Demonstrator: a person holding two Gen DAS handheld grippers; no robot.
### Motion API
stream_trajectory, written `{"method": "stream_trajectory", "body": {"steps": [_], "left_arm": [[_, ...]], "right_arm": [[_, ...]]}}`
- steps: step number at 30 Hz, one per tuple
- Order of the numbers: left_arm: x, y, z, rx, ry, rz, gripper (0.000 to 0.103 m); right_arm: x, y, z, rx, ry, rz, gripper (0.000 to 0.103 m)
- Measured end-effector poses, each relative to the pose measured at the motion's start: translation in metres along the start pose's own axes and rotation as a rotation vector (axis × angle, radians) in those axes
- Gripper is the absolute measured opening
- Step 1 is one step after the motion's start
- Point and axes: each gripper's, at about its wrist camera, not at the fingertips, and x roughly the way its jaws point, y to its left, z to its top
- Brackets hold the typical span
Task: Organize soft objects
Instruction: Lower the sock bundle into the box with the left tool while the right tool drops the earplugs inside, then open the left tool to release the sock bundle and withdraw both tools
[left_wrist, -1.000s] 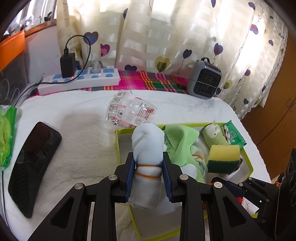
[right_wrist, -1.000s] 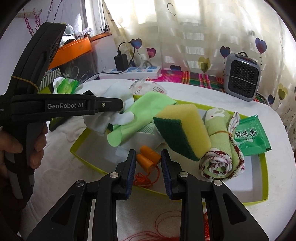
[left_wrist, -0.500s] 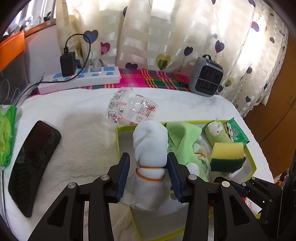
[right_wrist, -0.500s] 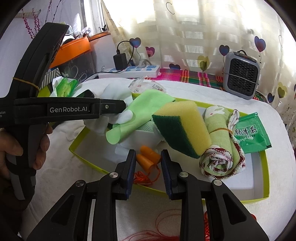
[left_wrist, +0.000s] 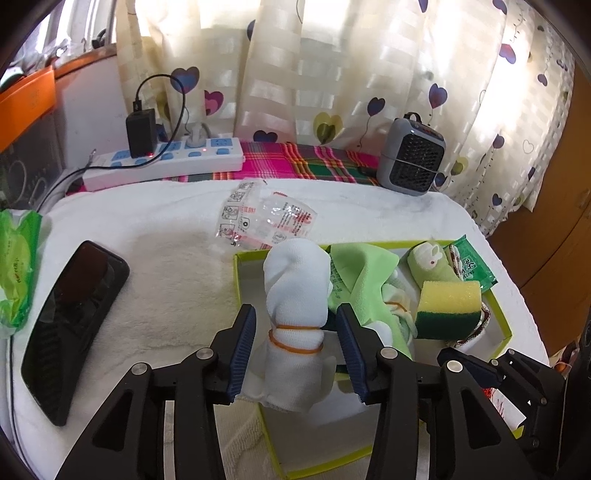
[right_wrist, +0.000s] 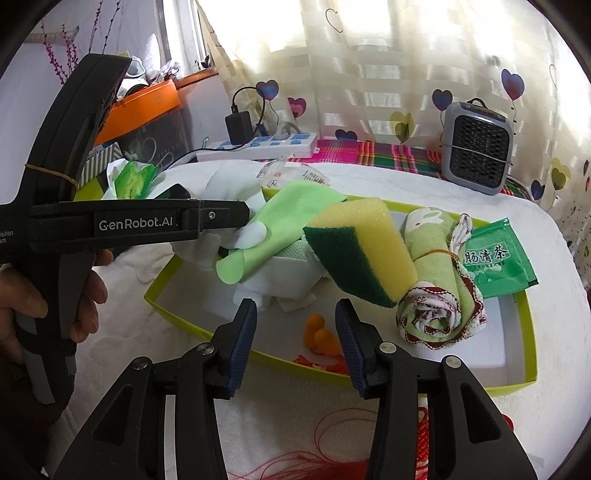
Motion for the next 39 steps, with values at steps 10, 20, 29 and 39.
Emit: {"method": "stream_trajectory", "body": {"steps": [10,20,29,39], "left_arm": [[-0.013,-0.006,-0.005,-0.001,-0.022,0.020,0.056],[-0.032,-0.010,-0.015,-0.012,-0.039,0.042,0.056],[-0.059,-0.018,-0.035,-0.012,-0.064,0.049,0.057],[-0.089,-0.027,-0.062,-0.022,-0.101,0.072,0.057]], "right_arm": [[-0.007,0.000,-0.002,0.010,-0.015,0.000,0.047],[-0.021,0.005,-0.009,0.022,-0.033,0.004,0.049],[-0.040,0.008,-0.019,0.039,-0.054,0.007,0.052],[-0.060,0.007,-0.034,0.062,-0.067,0.011,0.052]]}}
